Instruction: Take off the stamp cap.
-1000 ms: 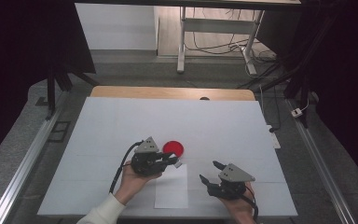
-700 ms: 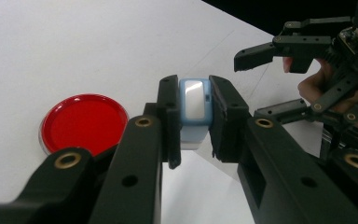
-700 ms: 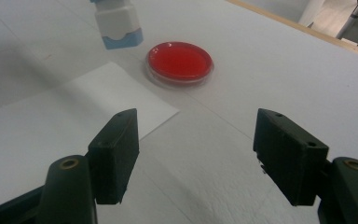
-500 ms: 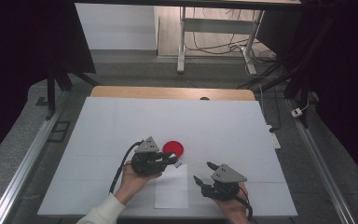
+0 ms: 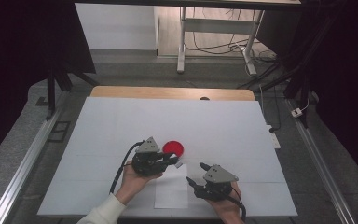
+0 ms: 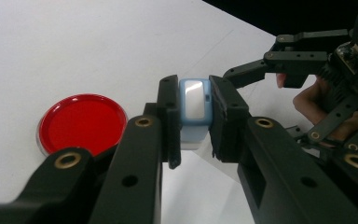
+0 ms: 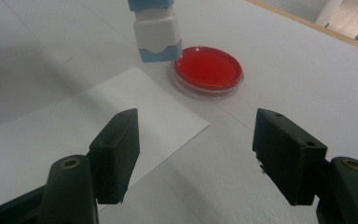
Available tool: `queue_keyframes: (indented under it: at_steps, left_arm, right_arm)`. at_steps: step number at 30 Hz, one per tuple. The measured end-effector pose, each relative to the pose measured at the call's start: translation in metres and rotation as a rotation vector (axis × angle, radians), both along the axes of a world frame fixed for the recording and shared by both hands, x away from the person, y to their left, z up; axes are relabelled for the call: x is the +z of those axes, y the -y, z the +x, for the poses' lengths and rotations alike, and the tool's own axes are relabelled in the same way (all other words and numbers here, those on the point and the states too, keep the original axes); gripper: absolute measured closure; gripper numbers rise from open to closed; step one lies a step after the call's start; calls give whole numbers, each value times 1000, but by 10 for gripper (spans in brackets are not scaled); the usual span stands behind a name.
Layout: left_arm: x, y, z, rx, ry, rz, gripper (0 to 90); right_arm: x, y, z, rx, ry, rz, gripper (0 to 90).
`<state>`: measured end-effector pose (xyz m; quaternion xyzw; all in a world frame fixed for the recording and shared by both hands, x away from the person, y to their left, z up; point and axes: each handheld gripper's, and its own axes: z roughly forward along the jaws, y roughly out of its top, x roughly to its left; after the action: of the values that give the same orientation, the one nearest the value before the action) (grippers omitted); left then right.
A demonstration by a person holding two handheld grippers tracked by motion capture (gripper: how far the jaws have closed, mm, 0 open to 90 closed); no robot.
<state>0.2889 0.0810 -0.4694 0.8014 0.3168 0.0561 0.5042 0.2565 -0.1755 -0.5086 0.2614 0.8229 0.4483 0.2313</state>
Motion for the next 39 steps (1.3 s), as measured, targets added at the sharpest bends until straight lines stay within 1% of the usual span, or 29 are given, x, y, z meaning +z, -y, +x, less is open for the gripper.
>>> queue_keyframes:
  at_steps: [1,8,14,17,19,21,23,26,27,33,35,38,39]
  left_arm:
    - [0,0,0,0,0,0,753]
    - [0,0,0,-2,1,-1,753]
    - [1,0,1,-2,-8,-19,753]
    - [1,0,0,-4,-8,-21,753]
    - [1,1,0,-6,-8,-21,753]
    - [1,1,0,-7,-7,-21,753]
    - [1,1,0,-6,-7,-20,753]
    - [1,0,0,-5,-7,-19,753]
    - [1,1,0,-5,-7,-19,753]
    - [0,1,0,-5,-5,-13,753]
    - [0,1,0,-4,-5,-13,753]
    - [0,2,0,-4,-7,-12,753]
    - [-1,2,0,-4,-8,-12,753]
  right_arm:
    - [0,-1,0,-2,1,-6,316]
    - [-3,-10,4,-7,-3,-6,317]
    - [-2,-18,7,5,2,-7,324]
    - [-1,-21,8,7,7,-5,328]
    - [-1,-24,8,7,10,1,327]
    - [0,-27,9,8,2,20,328]
    - [0,-30,10,9,8,12,328]
    - [0,-34,11,12,11,17,335]
    - [0,-35,11,15,12,9,338]
    - [-1,-40,11,24,16,-1,351]
    - [-1,-41,11,22,21,-7,362]
    - [-2,-42,11,22,25,-2,391]
    - [-1,-43,11,19,27,-9,401]
